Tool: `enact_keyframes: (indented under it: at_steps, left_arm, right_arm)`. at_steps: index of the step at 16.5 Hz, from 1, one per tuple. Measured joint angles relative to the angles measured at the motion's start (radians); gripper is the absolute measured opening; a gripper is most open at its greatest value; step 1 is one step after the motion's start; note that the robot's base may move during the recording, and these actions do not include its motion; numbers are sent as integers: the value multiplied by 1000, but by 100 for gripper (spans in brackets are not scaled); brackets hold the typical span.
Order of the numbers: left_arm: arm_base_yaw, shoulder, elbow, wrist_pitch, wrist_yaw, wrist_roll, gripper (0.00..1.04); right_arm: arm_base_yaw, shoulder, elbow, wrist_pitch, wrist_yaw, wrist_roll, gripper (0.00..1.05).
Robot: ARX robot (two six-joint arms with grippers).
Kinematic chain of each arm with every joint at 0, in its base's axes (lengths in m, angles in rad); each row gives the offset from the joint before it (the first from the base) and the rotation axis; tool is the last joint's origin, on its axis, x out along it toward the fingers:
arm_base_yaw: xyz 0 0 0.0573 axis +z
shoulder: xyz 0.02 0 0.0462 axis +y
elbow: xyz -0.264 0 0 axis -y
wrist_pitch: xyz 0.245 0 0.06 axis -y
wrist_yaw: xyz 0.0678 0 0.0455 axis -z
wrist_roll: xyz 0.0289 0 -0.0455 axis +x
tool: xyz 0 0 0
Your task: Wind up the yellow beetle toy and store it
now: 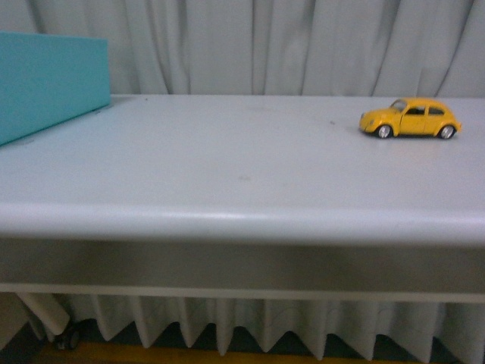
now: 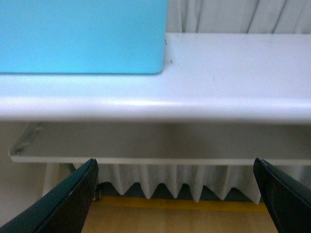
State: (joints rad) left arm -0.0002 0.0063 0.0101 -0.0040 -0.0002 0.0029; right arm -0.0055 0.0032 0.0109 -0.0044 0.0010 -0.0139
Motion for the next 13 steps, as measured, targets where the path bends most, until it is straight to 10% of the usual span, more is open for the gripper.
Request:
enact_keyframes:
  at_steps: [13]
  left_arm:
    - [0,0,0,4,0,-1,98]
  right_arm:
    - [0,0,0,4,-1,5,98]
